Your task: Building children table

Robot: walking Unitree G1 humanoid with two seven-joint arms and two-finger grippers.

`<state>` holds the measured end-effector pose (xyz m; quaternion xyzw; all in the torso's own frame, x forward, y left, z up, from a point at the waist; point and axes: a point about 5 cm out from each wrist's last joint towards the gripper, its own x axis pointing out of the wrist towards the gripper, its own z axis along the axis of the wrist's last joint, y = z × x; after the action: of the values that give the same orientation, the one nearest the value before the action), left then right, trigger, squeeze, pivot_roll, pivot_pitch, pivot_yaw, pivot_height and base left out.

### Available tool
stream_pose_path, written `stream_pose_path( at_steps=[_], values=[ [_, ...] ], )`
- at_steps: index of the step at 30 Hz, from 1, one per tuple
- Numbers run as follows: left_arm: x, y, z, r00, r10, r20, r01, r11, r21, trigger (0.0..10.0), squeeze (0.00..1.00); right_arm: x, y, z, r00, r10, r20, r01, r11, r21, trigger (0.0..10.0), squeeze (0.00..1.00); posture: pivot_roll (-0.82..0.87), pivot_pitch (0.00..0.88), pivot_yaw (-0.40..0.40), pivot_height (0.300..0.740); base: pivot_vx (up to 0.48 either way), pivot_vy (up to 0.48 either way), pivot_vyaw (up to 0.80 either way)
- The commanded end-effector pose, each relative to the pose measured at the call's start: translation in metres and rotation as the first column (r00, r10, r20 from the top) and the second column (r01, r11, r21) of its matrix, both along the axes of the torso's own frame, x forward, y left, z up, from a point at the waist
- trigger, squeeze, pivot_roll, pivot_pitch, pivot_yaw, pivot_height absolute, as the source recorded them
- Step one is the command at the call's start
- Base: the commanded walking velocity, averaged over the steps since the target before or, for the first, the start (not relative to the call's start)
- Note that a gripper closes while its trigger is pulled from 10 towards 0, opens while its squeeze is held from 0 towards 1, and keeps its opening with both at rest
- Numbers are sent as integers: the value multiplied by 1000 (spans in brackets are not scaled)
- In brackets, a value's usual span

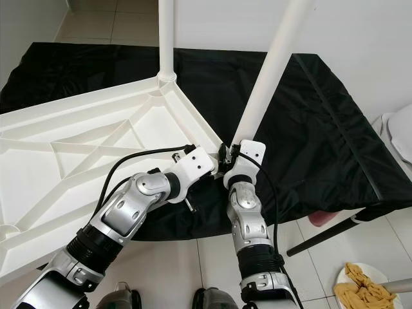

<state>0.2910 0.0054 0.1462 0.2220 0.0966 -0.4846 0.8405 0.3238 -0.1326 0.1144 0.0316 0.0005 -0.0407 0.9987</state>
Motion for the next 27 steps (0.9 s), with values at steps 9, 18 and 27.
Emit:
stream_pose_path(
  at_steps=[9,18,27],
  values=[
    [-13,-16,4,994,-105,-16,105,994,-29,10000,0,-3,-38,-23,982,164,-99,-169,985,-47,10000,1000,40,76,-73,740,0,0,0],
    [-9,-15,6,996,-93,-11,93,995,-29,10000,0,-10,-22,-12,796,601,-67,-605,792,-77,10000,0,44,80,-67,740,0,0,0],
    [-7,-16,8,996,-92,-5,91,995,-32,10000,0,-14,-39,-12,657,748,-96,-754,650,-95,10000,0,48,79,-66,740,0,0,0]
  ],
)
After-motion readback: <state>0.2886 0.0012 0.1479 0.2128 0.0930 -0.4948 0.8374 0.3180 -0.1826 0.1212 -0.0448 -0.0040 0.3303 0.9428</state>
